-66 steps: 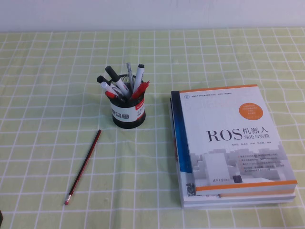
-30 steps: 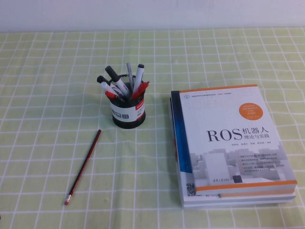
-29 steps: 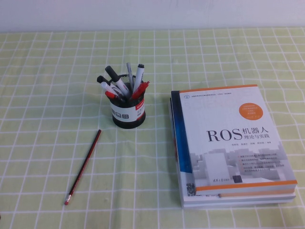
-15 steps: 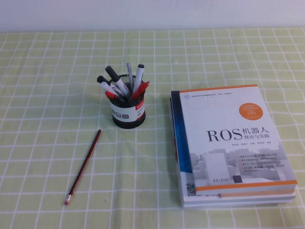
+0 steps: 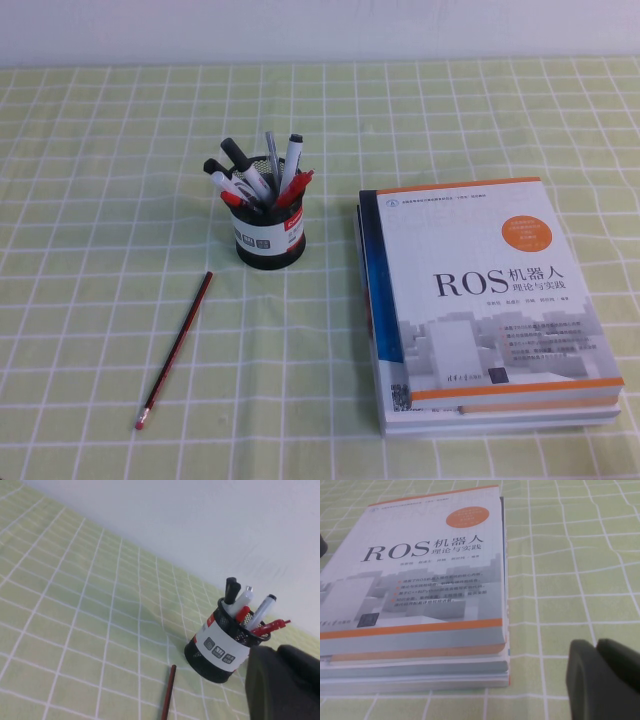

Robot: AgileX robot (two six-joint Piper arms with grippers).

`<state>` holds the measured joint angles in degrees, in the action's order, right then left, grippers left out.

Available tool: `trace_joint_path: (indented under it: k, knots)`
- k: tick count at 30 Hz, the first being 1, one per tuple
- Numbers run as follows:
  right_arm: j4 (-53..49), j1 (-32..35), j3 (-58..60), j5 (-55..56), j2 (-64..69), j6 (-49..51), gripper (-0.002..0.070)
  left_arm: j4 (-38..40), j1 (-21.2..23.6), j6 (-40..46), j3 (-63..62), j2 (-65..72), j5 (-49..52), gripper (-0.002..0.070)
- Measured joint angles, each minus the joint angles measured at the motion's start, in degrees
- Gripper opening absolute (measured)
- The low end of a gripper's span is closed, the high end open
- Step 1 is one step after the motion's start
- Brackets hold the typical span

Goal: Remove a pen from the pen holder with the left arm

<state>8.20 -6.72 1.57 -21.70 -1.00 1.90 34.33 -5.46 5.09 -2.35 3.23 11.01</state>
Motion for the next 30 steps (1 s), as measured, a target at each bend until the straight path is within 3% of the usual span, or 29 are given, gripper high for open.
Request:
trace_joint_path:
  k: [13,20,26,30]
  knots:
    - [0.00,0.00,0.00,0.00,0.00,0.00,-0.0012,0.56,0.00,20.73,-24.04,28.38,5.68,-0.0004]
    - [0.00,0.00,0.00,0.00,0.00,0.00,-0.0013,9.72,0.00,33.01,-30.85,41.24,3.50,-0.0004]
    - [0.00,0.00,0.00,0.00,0.00,0.00,-0.0012,21.18,-4.57,47.30,-32.05,45.49,2.19,-0.0004]
    - [0.00,0.00,0.00,0.00,0.00,0.00,-0.0012,23.21,-8.98,50.08,-32.19,46.78,0.63,-0.0004]
